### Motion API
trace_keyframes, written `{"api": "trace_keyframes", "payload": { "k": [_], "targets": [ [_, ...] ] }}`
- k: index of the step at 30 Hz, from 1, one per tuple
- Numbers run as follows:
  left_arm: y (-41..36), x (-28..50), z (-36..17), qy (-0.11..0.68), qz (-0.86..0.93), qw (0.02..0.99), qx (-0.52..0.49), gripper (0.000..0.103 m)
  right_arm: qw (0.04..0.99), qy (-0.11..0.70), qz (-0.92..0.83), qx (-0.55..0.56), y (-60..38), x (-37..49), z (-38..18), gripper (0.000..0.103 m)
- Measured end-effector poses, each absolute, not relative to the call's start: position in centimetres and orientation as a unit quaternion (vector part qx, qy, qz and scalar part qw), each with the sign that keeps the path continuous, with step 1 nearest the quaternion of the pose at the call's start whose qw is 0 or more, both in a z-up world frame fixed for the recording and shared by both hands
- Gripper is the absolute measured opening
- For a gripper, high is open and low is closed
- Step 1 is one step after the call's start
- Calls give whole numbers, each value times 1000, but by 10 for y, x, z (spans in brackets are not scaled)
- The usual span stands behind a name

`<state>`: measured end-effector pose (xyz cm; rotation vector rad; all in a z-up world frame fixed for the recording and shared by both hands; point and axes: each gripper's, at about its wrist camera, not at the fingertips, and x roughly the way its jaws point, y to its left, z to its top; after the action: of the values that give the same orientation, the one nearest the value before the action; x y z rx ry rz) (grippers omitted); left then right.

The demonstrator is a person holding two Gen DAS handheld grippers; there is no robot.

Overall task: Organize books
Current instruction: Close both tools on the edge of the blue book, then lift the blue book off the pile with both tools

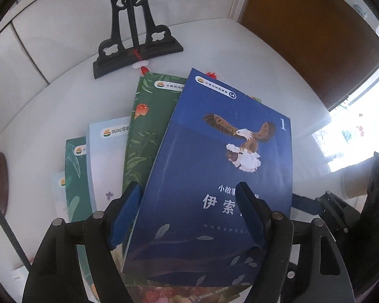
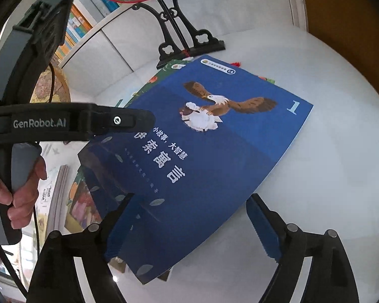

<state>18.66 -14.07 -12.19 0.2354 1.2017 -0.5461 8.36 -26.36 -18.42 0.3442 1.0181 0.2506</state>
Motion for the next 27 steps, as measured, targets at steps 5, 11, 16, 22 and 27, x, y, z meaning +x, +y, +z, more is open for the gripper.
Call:
{"api": "trace_keyframes", "payload": {
  "k": [5, 11, 16, 22, 27],
  "targets": [
    [-138, 170, -121, 556, -250, 784, 118, 74, 849, 478, 132, 182, -269, 80, -184, 91],
    [-110, 137, -118, 574, -245, 779, 59, 74, 825, 493, 152, 230, -275, 72, -184, 91],
    [-81, 106, -122, 588, -218, 779, 4, 74, 809, 505, 172, 248, -267, 63, -185, 91],
    [-49, 86, -132, 600, -203, 770, -71, 74, 776, 518, 261, 249, -246, 61, -189, 91],
    [-49, 84, -132, 606, -195, 767, -78, 74, 762, 523, 250, 288, -261, 51, -193, 90]
  ]
}}
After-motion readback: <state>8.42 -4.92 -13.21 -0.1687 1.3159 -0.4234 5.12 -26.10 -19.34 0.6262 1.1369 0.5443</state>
